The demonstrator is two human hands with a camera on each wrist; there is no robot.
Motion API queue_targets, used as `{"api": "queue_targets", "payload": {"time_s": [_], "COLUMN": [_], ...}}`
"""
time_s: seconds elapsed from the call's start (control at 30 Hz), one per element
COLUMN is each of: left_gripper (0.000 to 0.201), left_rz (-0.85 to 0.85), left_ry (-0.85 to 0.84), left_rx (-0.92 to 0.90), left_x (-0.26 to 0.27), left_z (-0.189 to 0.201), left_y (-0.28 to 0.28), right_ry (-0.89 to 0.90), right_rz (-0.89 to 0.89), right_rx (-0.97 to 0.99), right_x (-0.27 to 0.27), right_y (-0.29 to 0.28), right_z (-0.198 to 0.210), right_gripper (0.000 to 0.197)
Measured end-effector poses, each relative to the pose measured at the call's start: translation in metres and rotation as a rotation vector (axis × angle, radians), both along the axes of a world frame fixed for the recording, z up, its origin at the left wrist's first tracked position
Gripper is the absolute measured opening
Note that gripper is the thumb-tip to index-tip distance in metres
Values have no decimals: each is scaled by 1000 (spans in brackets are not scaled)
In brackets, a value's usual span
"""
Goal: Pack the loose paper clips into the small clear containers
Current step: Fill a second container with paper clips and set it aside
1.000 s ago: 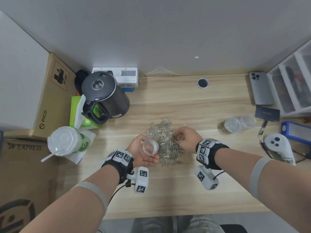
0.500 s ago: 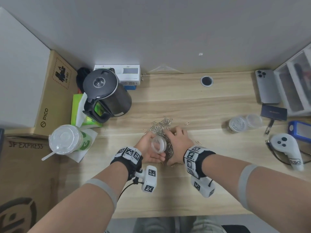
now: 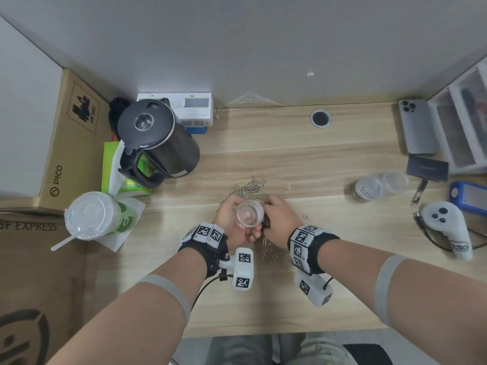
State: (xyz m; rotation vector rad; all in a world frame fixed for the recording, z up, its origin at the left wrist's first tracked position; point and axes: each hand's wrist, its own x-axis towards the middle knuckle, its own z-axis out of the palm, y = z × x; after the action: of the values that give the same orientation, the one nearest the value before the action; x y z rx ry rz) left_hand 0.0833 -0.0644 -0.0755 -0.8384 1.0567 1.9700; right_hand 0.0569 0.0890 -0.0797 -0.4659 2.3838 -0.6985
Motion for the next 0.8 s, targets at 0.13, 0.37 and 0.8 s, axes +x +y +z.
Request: {"api": "queue_targets", "payload": {"time_s": [0.13,0.37,0.8], "left_gripper": [52,47,44], "left_rz": [-3,41,18], "left_ry": [-23,-78,-110], "left_rx": [-68,-178,-190], "left_x": [4,9,1], "left_z": [3,11,26], "left_y": [-9,-16,11], "right_ry": [-37,-114,-130], "right_rz": [-11,-55,-13], "right_rx": [0,44,-52], "right_x": [-5,-25,-34], "right_y": [1,12,-4], "right_z": [6,36,82], "right_gripper": [38,19,23]}}
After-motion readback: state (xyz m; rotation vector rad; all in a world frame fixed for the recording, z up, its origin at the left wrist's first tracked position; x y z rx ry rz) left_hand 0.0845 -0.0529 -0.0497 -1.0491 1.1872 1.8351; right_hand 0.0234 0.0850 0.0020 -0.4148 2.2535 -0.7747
